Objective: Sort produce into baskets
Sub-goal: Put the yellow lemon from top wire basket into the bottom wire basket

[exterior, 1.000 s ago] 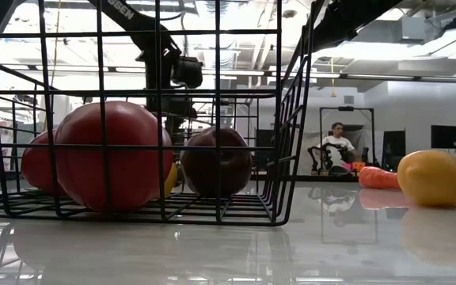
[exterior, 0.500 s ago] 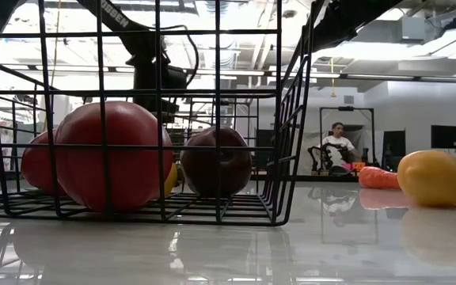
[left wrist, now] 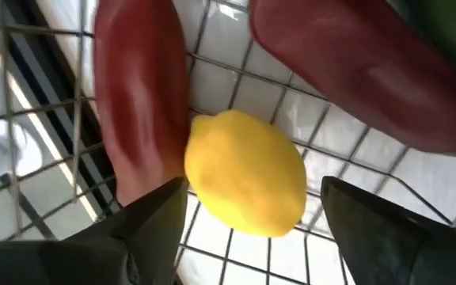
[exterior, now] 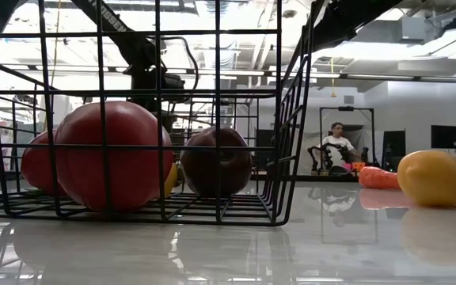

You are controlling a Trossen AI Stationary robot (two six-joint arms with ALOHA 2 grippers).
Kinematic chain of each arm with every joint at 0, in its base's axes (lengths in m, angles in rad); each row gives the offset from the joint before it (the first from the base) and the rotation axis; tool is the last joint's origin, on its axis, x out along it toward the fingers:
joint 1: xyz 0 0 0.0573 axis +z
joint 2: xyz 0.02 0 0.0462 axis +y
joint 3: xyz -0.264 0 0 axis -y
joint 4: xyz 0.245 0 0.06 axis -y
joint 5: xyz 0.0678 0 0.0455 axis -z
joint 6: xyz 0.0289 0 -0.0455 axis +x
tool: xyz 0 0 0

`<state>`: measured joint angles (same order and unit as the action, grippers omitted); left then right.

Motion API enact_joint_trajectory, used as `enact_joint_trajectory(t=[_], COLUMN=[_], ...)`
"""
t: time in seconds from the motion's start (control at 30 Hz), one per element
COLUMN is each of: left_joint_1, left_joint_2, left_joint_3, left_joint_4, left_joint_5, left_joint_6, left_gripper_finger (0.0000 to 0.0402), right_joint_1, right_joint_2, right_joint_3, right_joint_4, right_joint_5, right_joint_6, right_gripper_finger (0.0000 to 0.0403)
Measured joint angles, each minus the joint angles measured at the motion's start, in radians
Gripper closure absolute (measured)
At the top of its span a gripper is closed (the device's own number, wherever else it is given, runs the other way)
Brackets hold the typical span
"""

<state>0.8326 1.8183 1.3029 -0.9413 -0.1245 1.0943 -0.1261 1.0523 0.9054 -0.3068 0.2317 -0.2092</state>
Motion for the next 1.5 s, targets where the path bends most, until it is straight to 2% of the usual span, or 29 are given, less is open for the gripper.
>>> enact_joint_trajectory(t=[0.4, 0.67, 0.77, 1.03, 1.13, 1.27, 1.5], left_joint_1=[0.005, -0.001, -0.001, -0.001, -0.006, -0.008, -0.017], left_joint_2=[0.042, 0.094, 0.095, 0.095, 0.095, 0.087, 0.085], left_joint_3=[0.000, 0.000, 0.000, 0.000, 0.007, 0.066, 0.284], left_joint_4=[0.021, 0.020, 0.023, 0.023, 0.014, -0.038, -0.204], left_joint_5=[0.002, -0.072, -0.072, -0.087, -0.101, -0.073, 0.036], left_joint_6=[0.070, 0.129, 0.133, 0.140, 0.135, 0.094, -0.019], left_gripper_finger=[0.0105, 0.0107, 0.0120, 0.0191, 0.0201, 0.0199, 0.0198], right_joint_1=[0.000, -0.001, -0.002, -0.001, -0.001, -0.001, -0.001], right_joint_2=[0.000, 0.000, 0.000, 0.000, 0.000, 0.000, 0.000], right_joint_3=[0.000, 0.000, 0.000, 0.000, 0.000, 0.000, 0.000], right_joint_4=[-0.001, -0.004, -0.004, -0.005, -0.006, -0.007, -0.007], right_joint_5=[0.000, 0.000, 0.000, 0.000, 0.000, 0.000, 0.000], right_joint_6=[0.002, -0.002, -0.002, -0.002, -0.002, -0.002, -0.002], right_gripper_finger=[0.0066, 0.0066, 0.0066, 0.0066, 0.0066, 0.0066, 0.0066])
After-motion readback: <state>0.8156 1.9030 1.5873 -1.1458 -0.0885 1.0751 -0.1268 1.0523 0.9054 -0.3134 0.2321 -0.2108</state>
